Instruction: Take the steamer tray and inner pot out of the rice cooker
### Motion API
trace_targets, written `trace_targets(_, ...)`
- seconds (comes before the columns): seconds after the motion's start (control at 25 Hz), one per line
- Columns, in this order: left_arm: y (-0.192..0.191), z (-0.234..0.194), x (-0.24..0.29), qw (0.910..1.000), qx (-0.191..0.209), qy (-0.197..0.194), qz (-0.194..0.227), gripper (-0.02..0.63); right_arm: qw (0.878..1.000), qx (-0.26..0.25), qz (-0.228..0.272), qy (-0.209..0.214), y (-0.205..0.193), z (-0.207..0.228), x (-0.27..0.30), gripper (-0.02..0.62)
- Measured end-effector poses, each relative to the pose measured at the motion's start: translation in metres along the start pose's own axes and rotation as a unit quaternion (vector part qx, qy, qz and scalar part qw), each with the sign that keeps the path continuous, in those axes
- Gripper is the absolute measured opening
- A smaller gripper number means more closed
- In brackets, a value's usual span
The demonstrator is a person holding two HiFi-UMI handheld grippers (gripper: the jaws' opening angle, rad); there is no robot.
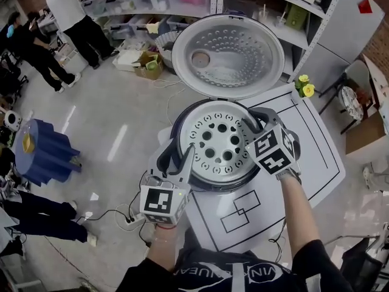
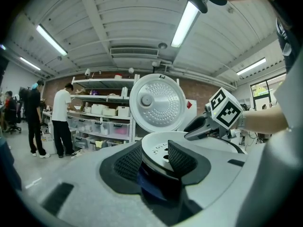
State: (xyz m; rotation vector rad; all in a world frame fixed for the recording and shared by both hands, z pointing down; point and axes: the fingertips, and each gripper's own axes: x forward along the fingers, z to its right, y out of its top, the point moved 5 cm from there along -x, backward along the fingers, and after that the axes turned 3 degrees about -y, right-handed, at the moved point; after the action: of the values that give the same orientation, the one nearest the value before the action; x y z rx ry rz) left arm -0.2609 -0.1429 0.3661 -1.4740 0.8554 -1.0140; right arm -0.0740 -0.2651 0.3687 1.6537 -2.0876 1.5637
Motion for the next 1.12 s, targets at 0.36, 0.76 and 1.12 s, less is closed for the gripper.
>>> trace_targets(0.36,0.006,-0.005,-0.006,0.9995,-0.021,-0.020,0.011,0.158,0.995,0.020,0.093,-0.024,0.015,0.005,-0.022,0.083)
trace_targets(0.76,0.017,0.003,-0.005,0.9980,-0.037,-0.048,0.018,0.160,0.976,0.065,0.195,-0.072,0.022,0.016,-0.059,0.066)
trace_targets(1.12,0.026,0.004,-0.004,0.9992,-0.025,-0.032,-0.002,0.135,0.964,0.099,0.233,-0.081,0.028,0.019,-0.079,0.061)
